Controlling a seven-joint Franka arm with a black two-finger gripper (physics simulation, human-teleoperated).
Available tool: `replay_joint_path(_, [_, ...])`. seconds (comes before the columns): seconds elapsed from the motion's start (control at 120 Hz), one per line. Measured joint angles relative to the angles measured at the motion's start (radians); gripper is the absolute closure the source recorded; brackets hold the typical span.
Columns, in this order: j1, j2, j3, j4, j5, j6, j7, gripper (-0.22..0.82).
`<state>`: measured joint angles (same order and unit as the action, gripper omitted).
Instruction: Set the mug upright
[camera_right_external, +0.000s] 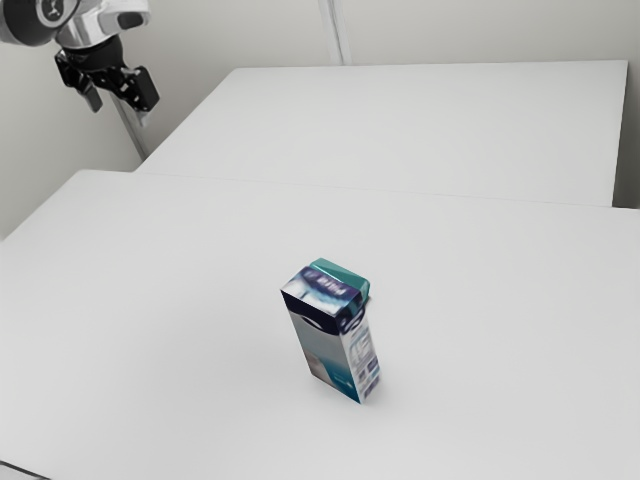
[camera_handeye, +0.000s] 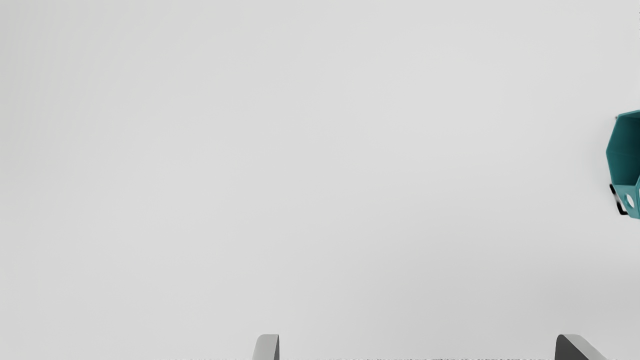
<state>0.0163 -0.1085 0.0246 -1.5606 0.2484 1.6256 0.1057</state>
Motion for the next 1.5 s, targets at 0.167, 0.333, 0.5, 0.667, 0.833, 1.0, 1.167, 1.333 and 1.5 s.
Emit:
replay_joint_path(0.167, [-0.001, 0.012, -0.001, -0.006, 0.0, 0.006, 0.013, 0.0])
replay_joint_path(0.333, [0.003, 0.087, 0.012, 0.003, 0.0, 0.045, 0.023, 0.0])
replay_joint_path(0.5, [0.008, 0.193, 0.063, 0.01, -0.153, 0.092, 0.031, 0.0])
replay_joint_path(0.667, [0.092, 0.276, 0.133, -0.007, -0.458, 0.125, 0.028, 0.0])
replay_joint_path(0.833, [0.097, 0.38, 0.138, -0.014, -0.641, 0.151, 0.017, 0.0])
replay_joint_path(1.0, [0.097, 0.409, 0.137, -0.102, -0.789, 0.17, 0.01, 0.0])
replay_joint_path(1.167, [0.096, 0.439, 0.121, -0.154, -0.908, 0.183, 0.004, 0.0])
replay_joint_path(1.333, [0.096, 0.482, 0.068, -0.156, -0.979, 0.222, 0.0, 0.0])
replay_joint_path(1.5, [0.095, 0.514, 0.013, -0.158, -1.027, 0.267, -0.004, 0.0])
